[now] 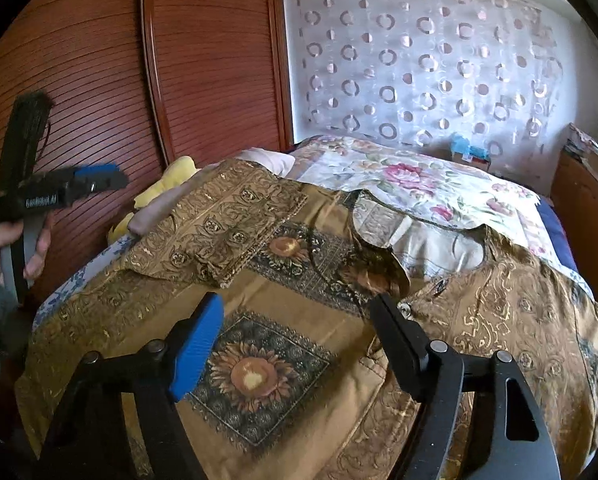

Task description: Fold small clothes

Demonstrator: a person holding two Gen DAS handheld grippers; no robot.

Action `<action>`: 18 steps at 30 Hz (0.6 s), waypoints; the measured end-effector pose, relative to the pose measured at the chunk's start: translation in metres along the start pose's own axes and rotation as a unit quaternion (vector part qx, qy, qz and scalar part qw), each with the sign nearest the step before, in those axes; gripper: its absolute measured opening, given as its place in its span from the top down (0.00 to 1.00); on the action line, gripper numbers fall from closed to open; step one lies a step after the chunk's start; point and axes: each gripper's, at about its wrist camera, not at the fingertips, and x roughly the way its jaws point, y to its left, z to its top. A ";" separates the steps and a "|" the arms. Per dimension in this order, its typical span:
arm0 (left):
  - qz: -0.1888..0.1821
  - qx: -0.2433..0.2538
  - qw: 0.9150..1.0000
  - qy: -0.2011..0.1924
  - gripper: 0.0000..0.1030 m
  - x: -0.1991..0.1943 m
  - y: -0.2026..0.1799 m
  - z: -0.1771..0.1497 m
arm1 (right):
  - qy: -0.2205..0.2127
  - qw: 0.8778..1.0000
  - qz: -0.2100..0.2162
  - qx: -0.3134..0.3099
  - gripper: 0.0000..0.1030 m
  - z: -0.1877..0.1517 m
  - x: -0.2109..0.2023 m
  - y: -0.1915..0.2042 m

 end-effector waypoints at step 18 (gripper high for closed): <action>-0.024 -0.001 0.998 0.051 0.52 0.046 -0.014 -0.014 | 0.019 0.999 -0.021 -0.016 0.27 -0.016 -0.010 -0.008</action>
